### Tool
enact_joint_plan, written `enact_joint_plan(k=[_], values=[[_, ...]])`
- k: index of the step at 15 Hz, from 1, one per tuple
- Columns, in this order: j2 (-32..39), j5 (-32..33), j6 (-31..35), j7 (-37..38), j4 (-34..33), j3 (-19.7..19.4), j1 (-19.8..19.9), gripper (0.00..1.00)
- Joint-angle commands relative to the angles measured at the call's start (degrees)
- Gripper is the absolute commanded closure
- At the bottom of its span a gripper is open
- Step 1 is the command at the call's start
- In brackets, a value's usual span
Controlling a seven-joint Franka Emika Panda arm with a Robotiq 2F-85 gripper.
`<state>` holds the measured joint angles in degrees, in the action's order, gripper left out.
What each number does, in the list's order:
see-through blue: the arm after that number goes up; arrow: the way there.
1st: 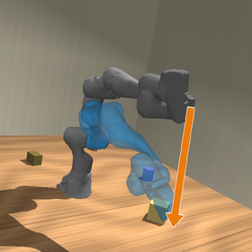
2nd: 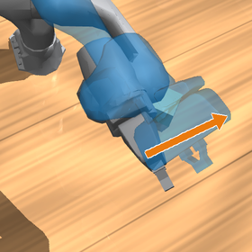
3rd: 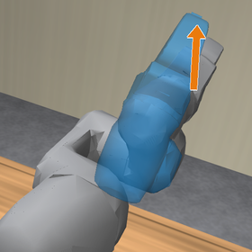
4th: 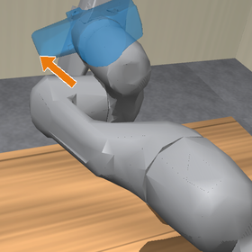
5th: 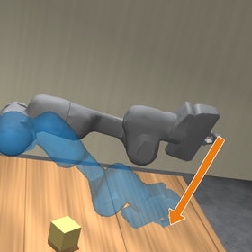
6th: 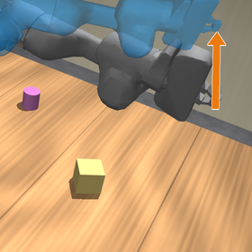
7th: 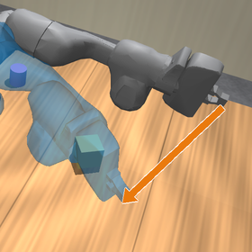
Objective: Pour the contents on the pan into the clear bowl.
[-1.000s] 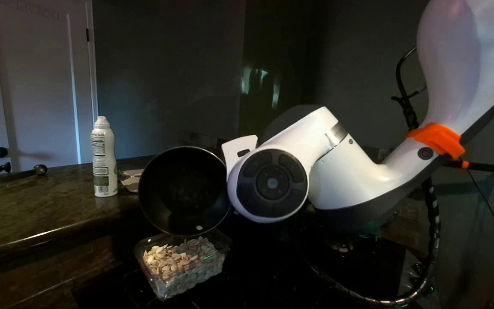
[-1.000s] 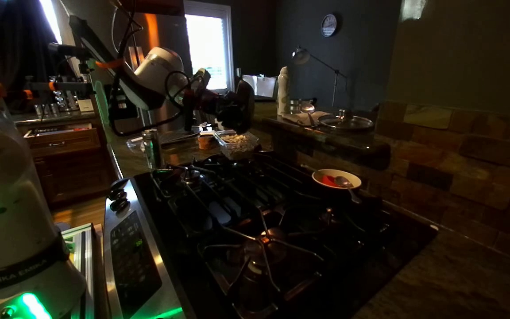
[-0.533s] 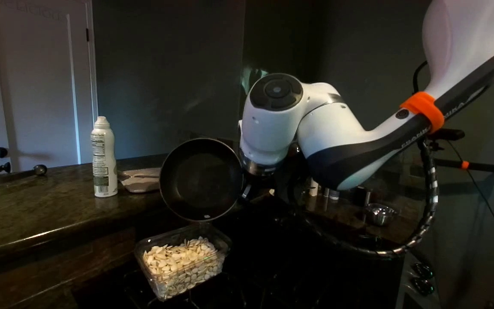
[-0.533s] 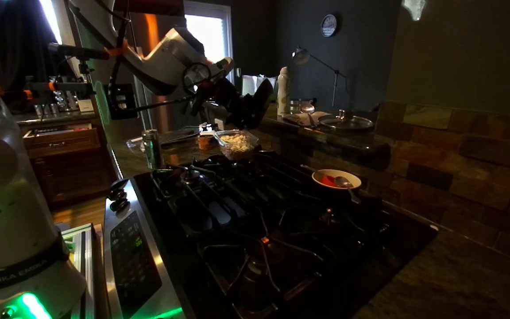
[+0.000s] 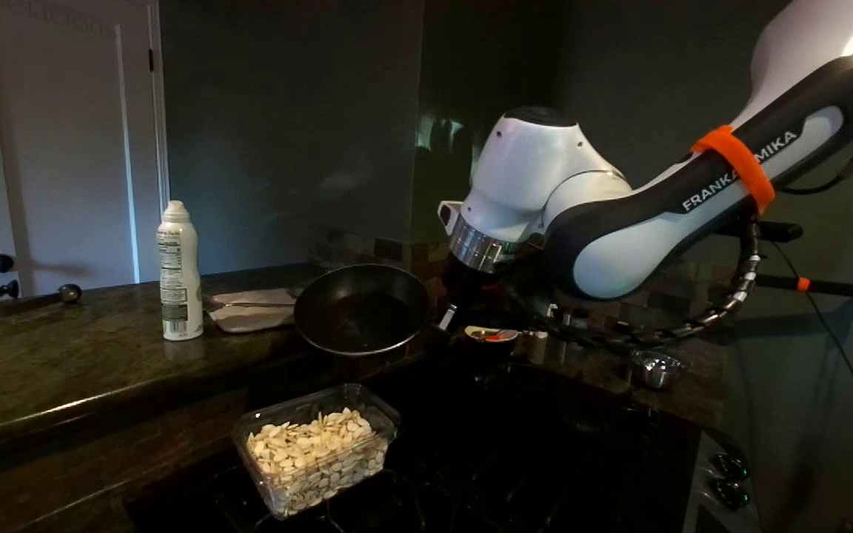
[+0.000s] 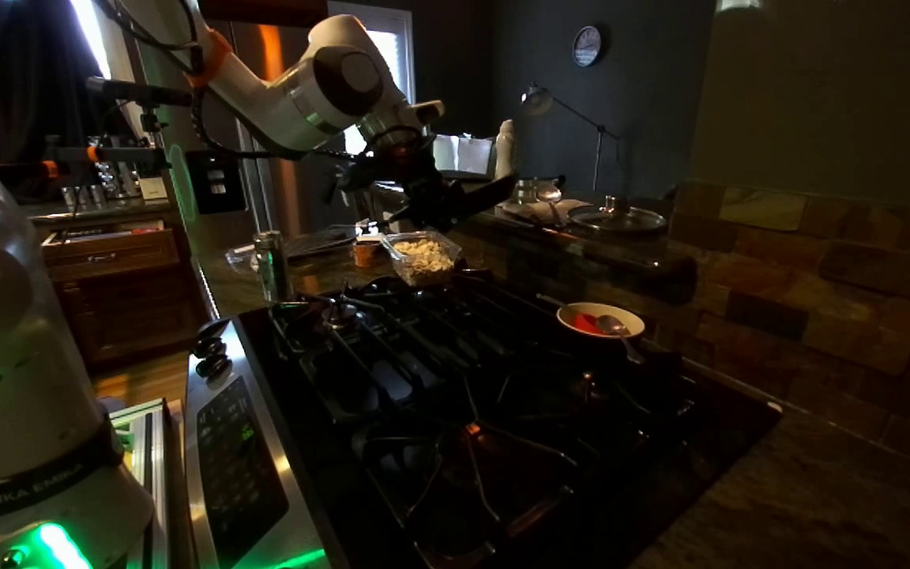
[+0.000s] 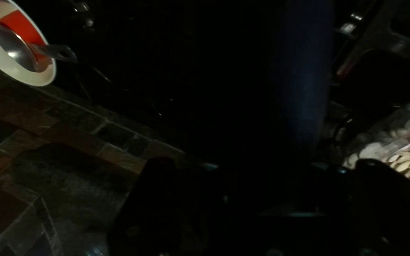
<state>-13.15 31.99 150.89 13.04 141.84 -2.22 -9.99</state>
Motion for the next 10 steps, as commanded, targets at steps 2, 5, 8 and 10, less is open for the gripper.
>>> enact_joint_plan(k=[2, 5, 8, 10], values=[[-8.9, -14.2, 12.5, -19.8, 12.3, -10.1, -6.1, 1.0], [-12.1, -19.3, 12.9, -24.4, 16.7, -7.7, 0.2, 1.0], [-8.0, -21.0, 12.8, -26.0, 14.2, -5.8, 1.0, 1.0], [-6.8, -21.5, 10.3, -26.3, 13.0, -4.8, 1.0, 1.0]])
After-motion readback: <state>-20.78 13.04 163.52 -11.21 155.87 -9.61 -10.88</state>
